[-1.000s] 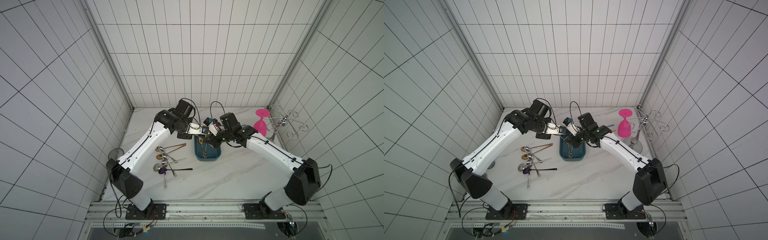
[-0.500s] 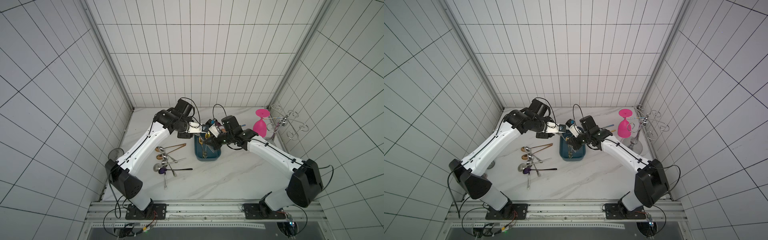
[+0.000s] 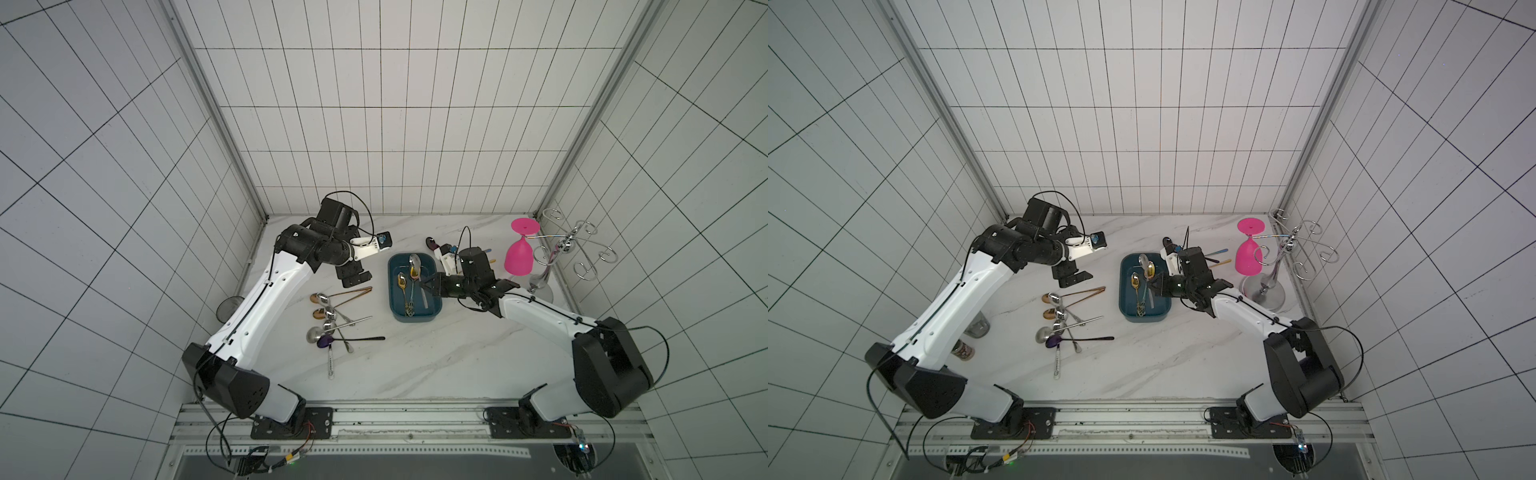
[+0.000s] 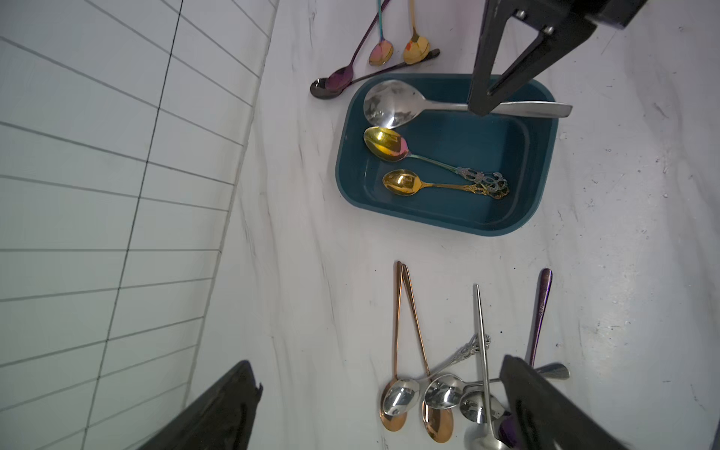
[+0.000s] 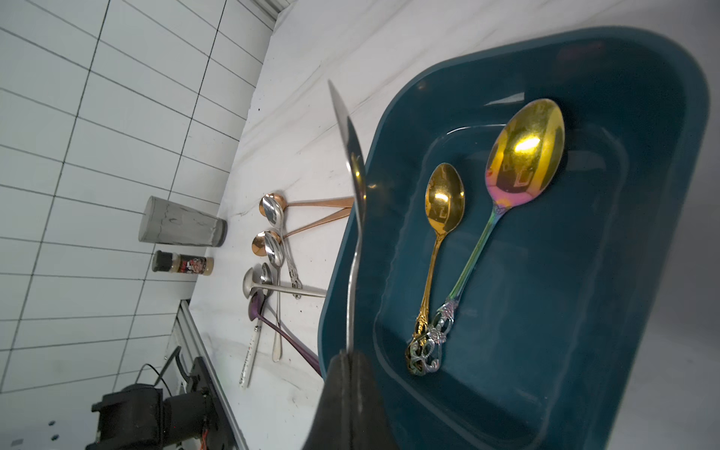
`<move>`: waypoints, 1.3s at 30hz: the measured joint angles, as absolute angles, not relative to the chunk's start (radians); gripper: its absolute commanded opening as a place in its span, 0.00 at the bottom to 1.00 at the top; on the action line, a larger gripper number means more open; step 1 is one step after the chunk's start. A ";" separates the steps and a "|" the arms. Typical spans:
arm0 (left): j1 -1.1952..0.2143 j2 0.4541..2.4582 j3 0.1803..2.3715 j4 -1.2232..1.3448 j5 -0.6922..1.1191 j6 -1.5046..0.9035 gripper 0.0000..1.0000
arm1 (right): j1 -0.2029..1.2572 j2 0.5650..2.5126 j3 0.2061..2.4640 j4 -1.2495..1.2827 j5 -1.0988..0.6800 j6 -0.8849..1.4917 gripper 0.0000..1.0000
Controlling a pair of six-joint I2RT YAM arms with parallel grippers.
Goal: Put the spoon into the storage box
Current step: Place the spoon in the storage box, then pick up the spoon from the center of the board.
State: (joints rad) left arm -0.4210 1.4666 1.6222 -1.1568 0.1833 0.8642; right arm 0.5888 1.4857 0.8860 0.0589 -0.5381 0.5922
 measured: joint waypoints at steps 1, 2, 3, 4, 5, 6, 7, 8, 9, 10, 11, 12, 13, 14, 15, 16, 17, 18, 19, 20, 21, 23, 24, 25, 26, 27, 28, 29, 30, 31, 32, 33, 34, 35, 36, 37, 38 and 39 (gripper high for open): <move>-0.405 1.457 1.590 -1.144 0.183 0.827 0.99 | 0.589 1.489 0.886 0.069 -0.532 0.618 0.00; -0.391 1.452 1.566 -1.134 0.184 0.792 0.99 | 0.589 1.493 0.886 0.075 -0.526 0.636 0.00; -0.374 1.446 1.538 -1.120 0.187 0.748 0.99 | 0.589 1.498 0.886 0.083 -0.519 0.659 0.00; -0.352 1.439 1.512 -1.107 0.190 0.704 0.99 | 0.589 1.506 0.886 0.093 -0.515 0.678 0.00; -0.331 1.433 1.486 -1.090 0.193 0.660 0.99 | 0.589 1.514 0.886 0.102 -0.511 0.694 0.00; -0.301 1.423 1.456 -1.070 0.197 0.607 0.99 | 0.589 1.526 0.886 0.114 -0.507 0.715 0.00; -0.265 1.411 1.425 -1.050 0.206 0.553 0.99 | 0.589 1.539 0.886 0.121 -0.504 0.728 0.00; -0.233 1.401 1.400 -1.036 0.218 0.510 0.99 | 0.589 1.552 0.886 0.126 -0.501 0.739 0.00; -0.194 1.388 1.372 -1.017 0.239 0.464 0.99 | 0.589 1.571 0.887 0.132 -0.497 0.756 0.00; -0.154 1.374 1.343 -0.999 0.263 0.421 0.99 | 0.589 1.589 0.888 0.137 -0.495 0.768 0.00; -0.121 1.362 1.317 -0.982 0.281 0.384 0.99 | 0.589 1.605 0.888 0.142 -0.493 0.779 0.00; -0.081 1.347 1.286 -0.963 0.301 0.339 0.99 | 0.589 1.625 0.888 0.148 -0.493 0.792 0.00; -0.048 1.336 1.264 -0.950 0.315 0.301 0.99 | 0.589 1.642 0.888 0.152 -0.492 0.800 0.00; -0.025 1.330 1.248 -0.939 0.327 0.270 0.99 | 0.589 1.656 0.888 0.152 -0.492 0.807 0.01; -0.003 1.326 1.233 -0.926 0.345 0.235 0.99 | 0.589 1.668 0.888 0.152 -0.491 0.816 0.05; 0.014 1.325 1.219 -0.912 0.362 0.207 0.99 | 0.589 1.677 0.889 0.152 -0.489 0.823 0.11; 0.028 1.325 1.206 -0.899 0.378 0.185 0.99 | 0.589 1.682 0.889 0.152 -0.489 0.830 0.15; 0.041 1.325 1.188 -0.884 0.393 0.162 0.99 | 0.589 1.685 0.889 0.152 -0.487 0.835 0.19; 0.052 1.327 1.172 -0.873 0.404 0.143 0.98 | 0.588 1.686 0.892 0.149 -0.485 0.837 0.22; 0.060 1.330 1.158 -0.867 0.413 0.129 0.97 | 0.588 1.686 0.896 0.144 -0.483 0.839 0.25; 0.070 1.338 1.145 -0.862 0.422 0.112 0.95 | 0.588 1.686 0.904 0.135 -0.480 0.836 0.28; 0.086 1.361 1.132 -0.852 0.435 0.087 0.90 | 0.588 1.684 0.921 0.119 -0.473 0.827 0.30; 0.095 1.377 1.128 -0.844 0.441 0.073 0.88 | 0.588 1.681 0.926 0.112 -0.470 0.824 0.31; 0.104 1.393 1.124 -0.838 0.444 0.062 0.85 | 0.588 1.673 0.928 0.105 -0.466 0.817 0.31; 0.112 1.407 1.122 -0.833 0.446 0.053 0.84 | 0.585 1.665 0.928 0.098 -0.465 0.811 0.31; 0.120 1.423 1.122 -0.831 0.448 0.043 0.82 | 0.582 1.655 0.929 0.083 -0.461 0.800 0.32; 0.126 1.438 1.122 -0.828 0.449 0.036 0.80 | 0.579 1.643 0.929 0.068 -0.455 0.791 0.33; 0.129 1.451 1.122 -0.826 0.450 0.028 0.78 | 0.575 1.629 0.929 0.052 -0.450 0.782 0.34; 0.130 1.462 1.122 -0.826 0.450 0.021 0.76 | 0.573 1.613 0.929 0.036 -0.443 0.771 0.35; 0.130 1.475 1.122 -0.825 0.451 0.014 0.75 | 0.569 1.594 0.929 0.022 -0.437 0.756 0.38; 0.130 1.487 1.122 -0.825 0.451 0.008 0.74 | 0.567 1.573 0.931 0.007 -0.429 0.741 0.40; 0.130 1.495 1.122 -0.824 0.452 0.005 0.73 | 0.563 1.553 0.933 -0.010 -0.424 0.722 0.41; 0.130 1.505 1.122 -0.823 0.453 -0.002 0.72 | 0.561 1.533 0.938 -0.029 -0.419 0.706 0.42; 0.130 1.514 1.122 -0.823 0.452 -0.006 0.71 | 0.558 1.511 0.945 -0.049 -0.408 0.684 0.44; 0.130 1.522 1.122 -0.822 0.450 -0.010 0.70 | 0.555 1.493 0.949 -0.061 -0.402 0.665 0.46; 0.130 1.531 1.122 -0.822 0.448 -0.015 0.69 | 0.553 1.470 0.953 -0.077 -0.392 0.642 0.48; 0.130 1.539 1.122 -0.821 0.445 -0.021 0.69 | 0.549 1.448 0.955 -0.091 -0.381 0.619 0.50; 0.130 1.544 1.122 -0.820 0.444 -0.024 0.68 | 0.548 1.429 0.957 -0.104 -0.375 0.600 0.52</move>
State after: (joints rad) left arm 0.1303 1.5444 1.1217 -0.8204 0.4442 -0.0242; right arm 0.5476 1.4288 0.9569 -0.1040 -0.3748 0.5999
